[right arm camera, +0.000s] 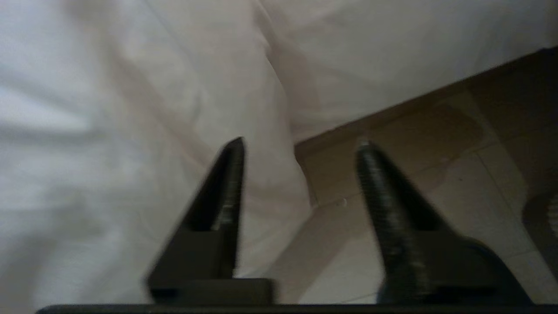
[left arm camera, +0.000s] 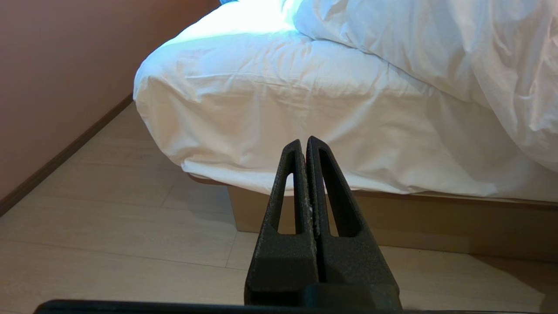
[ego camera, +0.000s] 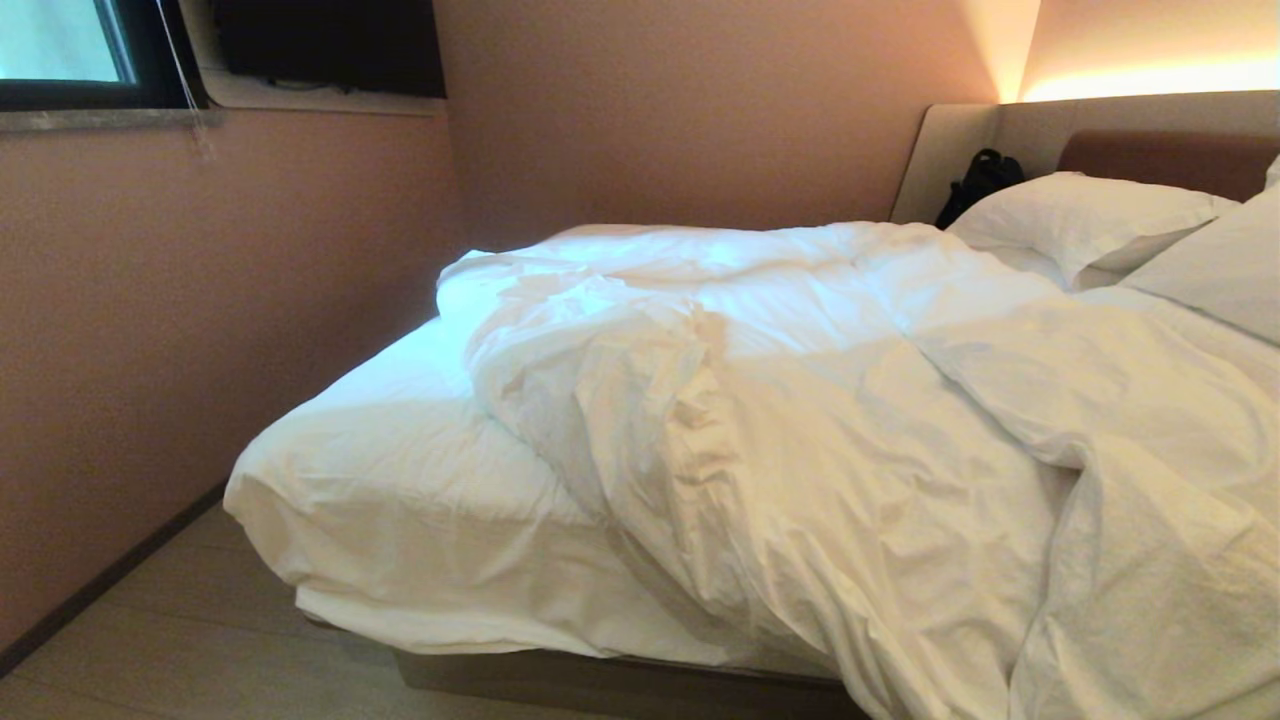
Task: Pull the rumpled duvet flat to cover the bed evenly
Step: Flatten the corners of the folded blanket
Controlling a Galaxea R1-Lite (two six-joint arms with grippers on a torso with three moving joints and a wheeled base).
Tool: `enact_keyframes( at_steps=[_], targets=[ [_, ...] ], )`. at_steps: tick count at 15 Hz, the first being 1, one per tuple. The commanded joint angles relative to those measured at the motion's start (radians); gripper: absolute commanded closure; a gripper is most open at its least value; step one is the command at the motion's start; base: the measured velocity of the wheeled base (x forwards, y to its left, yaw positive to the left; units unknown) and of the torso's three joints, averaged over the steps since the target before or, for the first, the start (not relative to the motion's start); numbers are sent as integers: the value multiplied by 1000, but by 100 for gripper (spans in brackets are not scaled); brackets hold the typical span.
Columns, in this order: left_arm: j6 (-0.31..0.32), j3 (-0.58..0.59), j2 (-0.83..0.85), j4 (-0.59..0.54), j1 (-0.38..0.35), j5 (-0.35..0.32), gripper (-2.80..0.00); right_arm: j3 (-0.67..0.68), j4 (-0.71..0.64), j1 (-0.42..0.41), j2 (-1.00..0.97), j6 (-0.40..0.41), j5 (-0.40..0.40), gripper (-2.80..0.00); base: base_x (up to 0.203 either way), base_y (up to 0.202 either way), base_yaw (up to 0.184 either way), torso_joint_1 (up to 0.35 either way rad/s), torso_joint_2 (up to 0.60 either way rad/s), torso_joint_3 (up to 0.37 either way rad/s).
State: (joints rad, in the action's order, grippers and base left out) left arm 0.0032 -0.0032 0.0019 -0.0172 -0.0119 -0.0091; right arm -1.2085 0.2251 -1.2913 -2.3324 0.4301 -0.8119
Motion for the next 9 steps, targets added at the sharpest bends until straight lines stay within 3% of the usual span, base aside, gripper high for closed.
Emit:
enact_keyframes(
  at_steps=[1, 9],
  targets=[
    [0, 0, 0, 0, 0, 0, 0, -2, 2, 1, -16, 42, -4, -280, 0, 0, 0, 0, 0, 0],
    [0, 0, 0, 0, 0, 0, 0, -19, -7, 81, -60, 150, -4, -280, 0, 0, 0, 0, 0, 0]
  ],
)
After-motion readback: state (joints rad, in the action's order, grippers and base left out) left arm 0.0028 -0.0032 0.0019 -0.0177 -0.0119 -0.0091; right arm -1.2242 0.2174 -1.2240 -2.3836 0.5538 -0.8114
